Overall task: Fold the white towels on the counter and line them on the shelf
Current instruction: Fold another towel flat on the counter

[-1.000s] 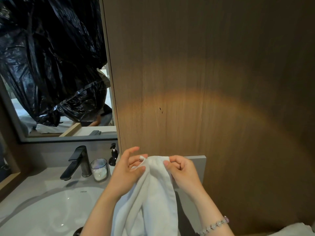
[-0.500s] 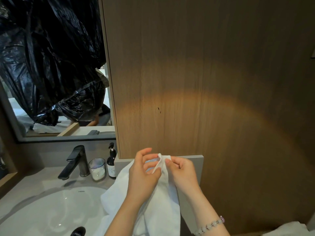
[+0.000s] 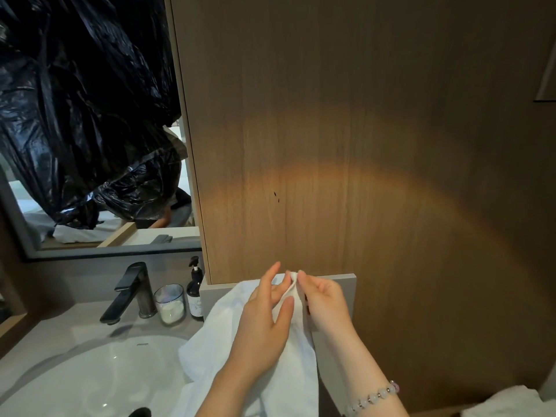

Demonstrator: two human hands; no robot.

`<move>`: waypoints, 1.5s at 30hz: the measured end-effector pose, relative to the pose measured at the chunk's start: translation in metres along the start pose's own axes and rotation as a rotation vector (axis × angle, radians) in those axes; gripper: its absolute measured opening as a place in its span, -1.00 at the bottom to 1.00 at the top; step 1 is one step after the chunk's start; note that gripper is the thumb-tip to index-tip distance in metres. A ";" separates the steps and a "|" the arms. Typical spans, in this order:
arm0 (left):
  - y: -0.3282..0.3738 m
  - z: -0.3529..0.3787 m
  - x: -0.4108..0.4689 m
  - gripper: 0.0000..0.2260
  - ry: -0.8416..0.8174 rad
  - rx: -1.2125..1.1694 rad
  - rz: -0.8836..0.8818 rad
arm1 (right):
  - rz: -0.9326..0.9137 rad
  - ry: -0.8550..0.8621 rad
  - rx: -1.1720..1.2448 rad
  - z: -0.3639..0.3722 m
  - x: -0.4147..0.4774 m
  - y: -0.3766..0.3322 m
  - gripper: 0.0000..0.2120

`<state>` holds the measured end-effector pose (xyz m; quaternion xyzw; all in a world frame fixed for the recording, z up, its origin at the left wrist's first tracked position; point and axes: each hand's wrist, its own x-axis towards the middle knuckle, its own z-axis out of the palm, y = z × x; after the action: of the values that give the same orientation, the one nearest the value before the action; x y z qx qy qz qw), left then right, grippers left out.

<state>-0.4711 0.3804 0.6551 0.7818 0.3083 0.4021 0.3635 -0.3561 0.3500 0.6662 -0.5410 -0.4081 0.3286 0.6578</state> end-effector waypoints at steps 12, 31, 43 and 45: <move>0.003 0.007 -0.003 -0.23 -0.073 -0.077 0.000 | -0.064 0.017 0.033 -0.007 -0.001 0.002 -0.79; 0.000 -0.019 0.038 -0.77 0.018 0.127 0.127 | -0.190 -0.138 -0.124 -0.017 0.002 -0.012 -0.61; 0.009 -0.007 0.039 -0.73 0.140 0.204 0.224 | -0.304 0.053 -0.609 -0.025 0.006 -0.038 -0.81; 0.011 -0.007 0.041 -0.74 0.150 0.205 0.238 | -0.294 0.080 -0.645 -0.025 0.007 -0.043 -0.82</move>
<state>-0.4552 0.4084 0.6840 0.8136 0.2791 0.4658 0.2075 -0.3307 0.3363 0.7079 -0.6688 -0.5382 0.0630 0.5090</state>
